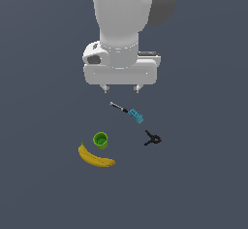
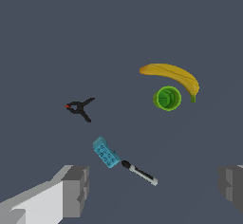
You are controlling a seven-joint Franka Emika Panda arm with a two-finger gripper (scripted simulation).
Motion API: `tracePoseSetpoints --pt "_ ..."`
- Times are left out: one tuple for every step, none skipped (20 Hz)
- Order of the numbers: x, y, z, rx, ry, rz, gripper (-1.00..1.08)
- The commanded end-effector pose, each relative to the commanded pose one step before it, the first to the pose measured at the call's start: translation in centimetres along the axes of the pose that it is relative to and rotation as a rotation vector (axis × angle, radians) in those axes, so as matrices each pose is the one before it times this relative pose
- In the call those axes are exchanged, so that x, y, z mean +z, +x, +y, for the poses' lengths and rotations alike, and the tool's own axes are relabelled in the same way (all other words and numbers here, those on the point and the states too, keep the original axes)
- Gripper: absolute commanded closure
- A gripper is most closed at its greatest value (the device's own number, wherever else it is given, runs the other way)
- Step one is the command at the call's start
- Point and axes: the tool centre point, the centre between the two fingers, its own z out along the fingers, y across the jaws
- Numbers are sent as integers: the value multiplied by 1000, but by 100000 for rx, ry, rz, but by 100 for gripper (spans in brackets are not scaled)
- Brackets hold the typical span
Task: Pick up a designated object from a clutter of objects.
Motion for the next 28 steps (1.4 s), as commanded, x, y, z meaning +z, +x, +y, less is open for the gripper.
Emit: tracePoseSetpoints --pt "0 0 1 0 0 0 -92" --pt "29 -12 7 97 57 -105 -92" --pt "81 -37 19 279 167 -299 -92" --pt "132 -60 32 457 273 -491 -92" --pt "185 -82 45 631 380 -681 -92" --pt "232 -102 56 786 477 -854 -92" --pt "212 -91 50 702 432 -771 -92" --pt "159 -66 37 509 318 -568 -92" --pt "105 -41 24 316 202 -362 -92" --pt "46 -19 6 120 81 -148 -92" --pt "-16 4 -9 -65 -37 63 -92" --pt "-53 20 -3 -101 -77 148 -92" --pt "3 16 14 0 0 0 -92" --pt "43 -13 -16 -116 -27 13 -92" --pt "109 -5 -20 -236 -38 -13 -92" --pt "156 -5 -28 -360 -65 -2 -92" --pt "200 -6 -35 -480 -91 10 -92" --pt "247 -8 -47 -610 -118 20 -92" --pt "294 -10 -53 -730 -142 28 -92" --pt "340 -14 -67 -857 -165 34 -92" --pt "384 -19 -74 -966 -182 36 -92" --pt "433 -25 -87 -1090 -200 34 -92" --pt "479 -33 -98 -1210 -215 33 -92" --pt "521 -41 -109 -1326 -230 35 -92" --pt "565 -51 -124 -1458 -248 40 -92" --pt "609 -62 -138 -1587 -262 42 -92" --pt "653 -75 -154 -1722 -274 43 -92" --pt "697 -90 -172 -1860 -284 44 -92"
